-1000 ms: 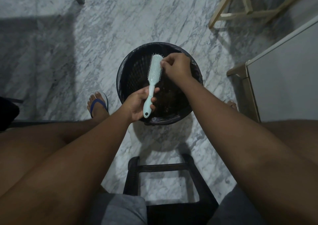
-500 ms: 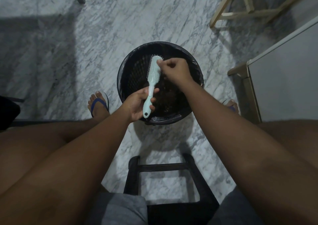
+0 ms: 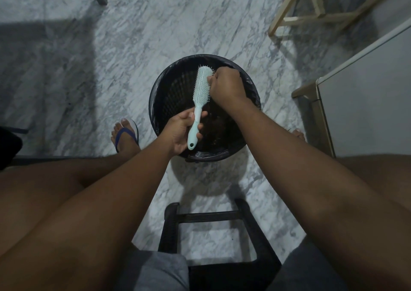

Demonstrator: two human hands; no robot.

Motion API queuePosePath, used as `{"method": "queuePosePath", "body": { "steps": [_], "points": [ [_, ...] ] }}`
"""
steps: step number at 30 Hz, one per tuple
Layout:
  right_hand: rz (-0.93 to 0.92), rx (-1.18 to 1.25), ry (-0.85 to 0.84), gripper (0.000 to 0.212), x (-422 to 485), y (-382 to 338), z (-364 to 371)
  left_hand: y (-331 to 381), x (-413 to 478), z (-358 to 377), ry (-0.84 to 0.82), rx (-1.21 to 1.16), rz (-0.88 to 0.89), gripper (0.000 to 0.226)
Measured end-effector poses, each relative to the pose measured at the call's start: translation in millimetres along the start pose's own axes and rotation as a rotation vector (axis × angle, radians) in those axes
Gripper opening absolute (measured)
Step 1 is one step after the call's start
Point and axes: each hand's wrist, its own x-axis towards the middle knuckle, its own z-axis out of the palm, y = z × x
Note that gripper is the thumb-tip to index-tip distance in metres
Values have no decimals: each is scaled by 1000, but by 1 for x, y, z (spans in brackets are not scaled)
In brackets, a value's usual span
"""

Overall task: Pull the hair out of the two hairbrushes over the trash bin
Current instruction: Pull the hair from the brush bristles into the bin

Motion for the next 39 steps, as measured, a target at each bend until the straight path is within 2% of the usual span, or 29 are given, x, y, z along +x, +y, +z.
{"method": "queuePosePath", "body": {
  "steps": [4,8,11,13,15,17,19,20,23,25,26,27,29,30,31,33,36,39],
  "points": [
    [-62,-8,31,34,-1,-3,-6,4,3,3,60,-21,18,34],
    [-87,234,96,28,1,-4,-12,4,5,-10,57,-78,-6,37],
    [114,426,49,20,4,8,-4,5,0,-13,-28,-141,-36,35],
    [297,686,-28,22,3,10,5,5,-4,-12,-86,-164,-62,34],
    [468,1011,-197,31,0,2,5,6,-7,-10,-138,-173,-98,32],
    [488,1149,-315,38,3,-3,6,6,-9,-8,-173,-167,-118,31],
    [412,1030,-304,41,2,1,11,9,-8,-4,-203,-169,-108,30],
    [344,887,-274,43,-1,5,14,12,-7,-2,-219,-177,-99,31],
    [109,282,-289,45,-9,30,31,22,-2,0,-269,-196,-80,34],
    [93,19,-338,32,-8,41,38,24,-1,-1,-261,-186,-79,34],
    [101,-16,-329,30,-7,41,39,23,-2,-3,-252,-174,-85,33],
    [91,26,-299,46,-5,39,39,21,-2,-5,-243,-160,-94,32],
    [20,276,-192,93,0,32,34,17,-4,-8,-220,-134,-112,31],
    [-34,369,-128,103,2,28,30,15,-5,-9,-208,-127,-120,30],
    [-102,410,-76,102,5,26,27,14,-5,-10,-201,-123,-124,30],
    [-195,392,-4,79,6,22,22,14,-5,-9,-204,-118,-128,31],
    [-210,415,127,50,0,23,20,16,-7,-10,-226,-102,-147,32],
    [-160,380,196,33,1,31,23,13,-11,-13,-243,-110,-167,33]
  ]
}}
